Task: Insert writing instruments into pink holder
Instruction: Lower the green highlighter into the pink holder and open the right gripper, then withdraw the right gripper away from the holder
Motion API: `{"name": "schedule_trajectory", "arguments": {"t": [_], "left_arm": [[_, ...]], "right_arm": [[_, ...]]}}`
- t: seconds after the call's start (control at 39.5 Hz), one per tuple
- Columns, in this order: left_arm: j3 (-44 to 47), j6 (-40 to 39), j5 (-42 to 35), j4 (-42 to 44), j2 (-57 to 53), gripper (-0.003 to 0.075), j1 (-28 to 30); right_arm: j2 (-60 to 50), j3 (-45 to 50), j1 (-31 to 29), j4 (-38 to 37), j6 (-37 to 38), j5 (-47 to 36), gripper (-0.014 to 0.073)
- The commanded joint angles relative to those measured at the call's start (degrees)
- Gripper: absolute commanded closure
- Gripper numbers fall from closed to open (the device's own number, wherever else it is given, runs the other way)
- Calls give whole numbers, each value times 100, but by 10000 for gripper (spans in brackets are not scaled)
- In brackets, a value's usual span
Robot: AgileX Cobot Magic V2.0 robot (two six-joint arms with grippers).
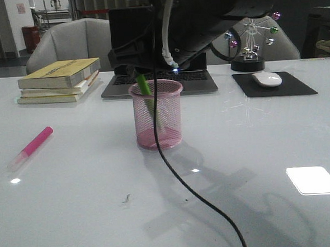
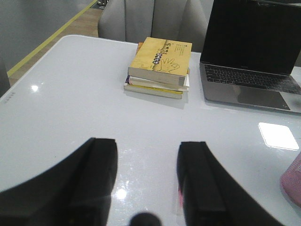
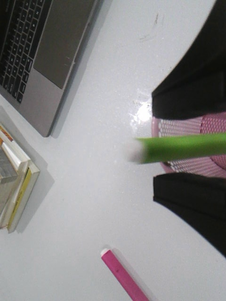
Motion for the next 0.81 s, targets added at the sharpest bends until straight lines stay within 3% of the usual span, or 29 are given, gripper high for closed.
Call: {"name": "schedule_trajectory", "arguments": {"t": [0.0, 0.33, 0.53, 0.78], "left_arm": [[-215, -42, -505, -1, 9, 332, -29], [-215, -42, -484, -1, 9, 332, -29], [-215, -42, -434, -1, 9, 332, -29], [-215, -42, -421, 12, 9, 332, -29]], "right_arm": [[-397, -170, -14, -16, -65, -201, 135], [-1546, -170, -300, -648, -130, 841, 137], [-2527, -170, -1118, -648, -130, 2184, 191], [-3600, 35, -2220, -758, -130, 3580, 193]]}}
